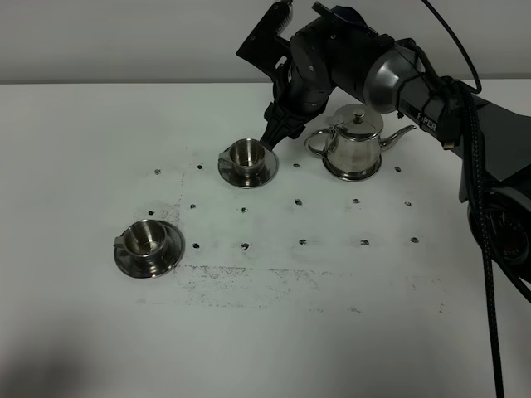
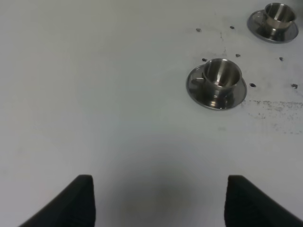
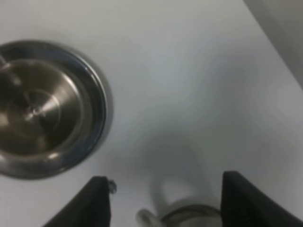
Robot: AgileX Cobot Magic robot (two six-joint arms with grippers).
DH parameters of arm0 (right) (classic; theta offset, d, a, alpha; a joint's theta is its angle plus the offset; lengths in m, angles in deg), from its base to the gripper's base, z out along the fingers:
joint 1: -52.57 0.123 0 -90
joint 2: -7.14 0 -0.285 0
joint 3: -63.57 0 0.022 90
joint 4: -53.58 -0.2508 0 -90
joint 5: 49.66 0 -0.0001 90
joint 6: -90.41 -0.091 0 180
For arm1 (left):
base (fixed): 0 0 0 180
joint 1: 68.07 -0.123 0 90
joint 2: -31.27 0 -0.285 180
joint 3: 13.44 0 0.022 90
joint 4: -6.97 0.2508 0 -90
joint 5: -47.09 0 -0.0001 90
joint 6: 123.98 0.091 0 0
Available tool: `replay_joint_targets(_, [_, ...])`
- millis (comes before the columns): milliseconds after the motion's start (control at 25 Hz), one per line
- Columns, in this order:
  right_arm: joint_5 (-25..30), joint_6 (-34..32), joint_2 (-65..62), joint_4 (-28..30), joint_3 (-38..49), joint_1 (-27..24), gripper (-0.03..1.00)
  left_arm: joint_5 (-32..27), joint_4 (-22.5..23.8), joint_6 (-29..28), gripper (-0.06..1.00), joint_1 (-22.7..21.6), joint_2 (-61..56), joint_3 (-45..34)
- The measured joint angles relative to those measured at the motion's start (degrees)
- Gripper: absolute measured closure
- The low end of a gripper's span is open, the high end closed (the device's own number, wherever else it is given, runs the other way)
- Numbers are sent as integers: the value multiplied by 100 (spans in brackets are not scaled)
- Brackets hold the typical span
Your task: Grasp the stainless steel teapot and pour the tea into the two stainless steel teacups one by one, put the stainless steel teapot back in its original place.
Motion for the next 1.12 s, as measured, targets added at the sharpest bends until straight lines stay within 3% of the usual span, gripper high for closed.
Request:
replay_joint_targets(560, [449, 22, 217, -142, -5, -71, 50, 0, 0, 0, 39, 0, 0, 0])
replay_joint_targets(1120, [1475, 32, 217, -282, -5, -66, 52, 0, 0, 0, 39, 0, 0, 0])
